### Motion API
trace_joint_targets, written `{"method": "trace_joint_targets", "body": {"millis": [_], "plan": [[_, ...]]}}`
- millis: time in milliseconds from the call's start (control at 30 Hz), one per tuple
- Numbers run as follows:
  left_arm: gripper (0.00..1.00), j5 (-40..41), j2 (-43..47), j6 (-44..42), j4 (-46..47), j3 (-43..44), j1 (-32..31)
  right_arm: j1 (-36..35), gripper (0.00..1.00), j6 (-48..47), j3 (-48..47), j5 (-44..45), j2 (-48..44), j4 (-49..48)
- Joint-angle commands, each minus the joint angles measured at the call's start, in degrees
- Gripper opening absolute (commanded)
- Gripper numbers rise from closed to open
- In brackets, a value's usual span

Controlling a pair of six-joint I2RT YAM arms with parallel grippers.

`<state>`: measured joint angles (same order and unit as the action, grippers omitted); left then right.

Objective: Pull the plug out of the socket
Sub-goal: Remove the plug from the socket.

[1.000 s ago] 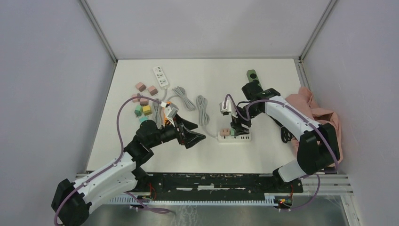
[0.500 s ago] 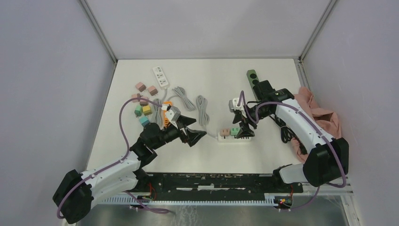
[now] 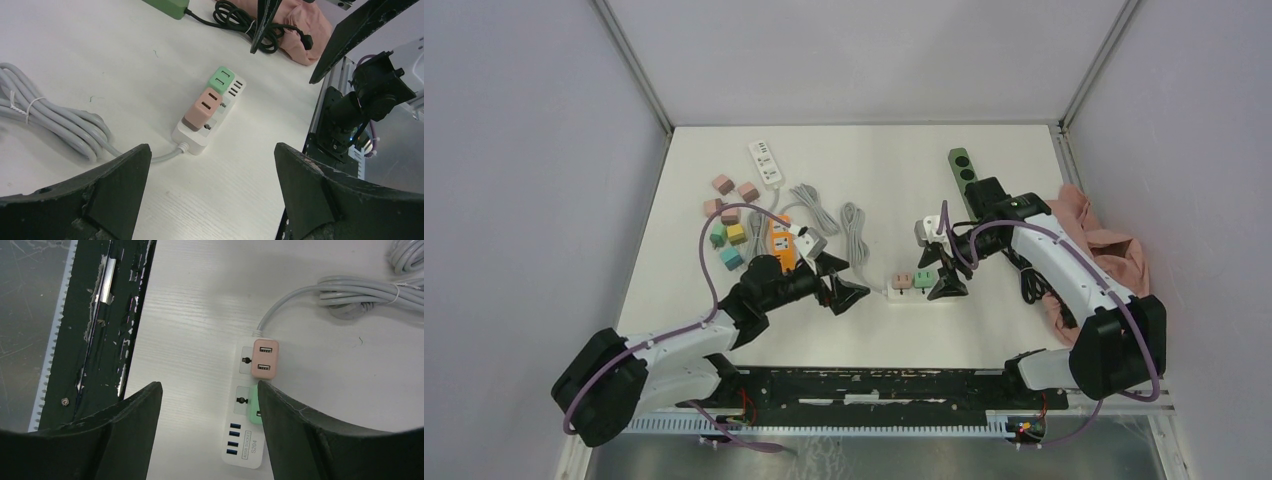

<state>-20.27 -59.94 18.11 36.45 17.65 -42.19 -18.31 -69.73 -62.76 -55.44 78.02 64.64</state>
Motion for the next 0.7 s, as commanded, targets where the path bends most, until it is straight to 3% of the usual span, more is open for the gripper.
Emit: {"method": "trace_joint_targets", "body": {"millis": [0,467,667], "plan": [[0.99,-3.3,-2.37,-4.66,5.49,2.57,-0.16,0.12,0.76,-2.29,0.02,-2.25,-1.07,1.28],[1.0,-6.41,-8.04,-14.49,16.13,2.18,-0.16,0.11,0.76,-2.92,0.42,-1.26,-0.43,0.93],[0.99,-10.22,-12.58,-19.64,16.12,4.85,-0.16,0.11,0.76,-2.87,0.7,-0.39,-0.19,0.29]]}}
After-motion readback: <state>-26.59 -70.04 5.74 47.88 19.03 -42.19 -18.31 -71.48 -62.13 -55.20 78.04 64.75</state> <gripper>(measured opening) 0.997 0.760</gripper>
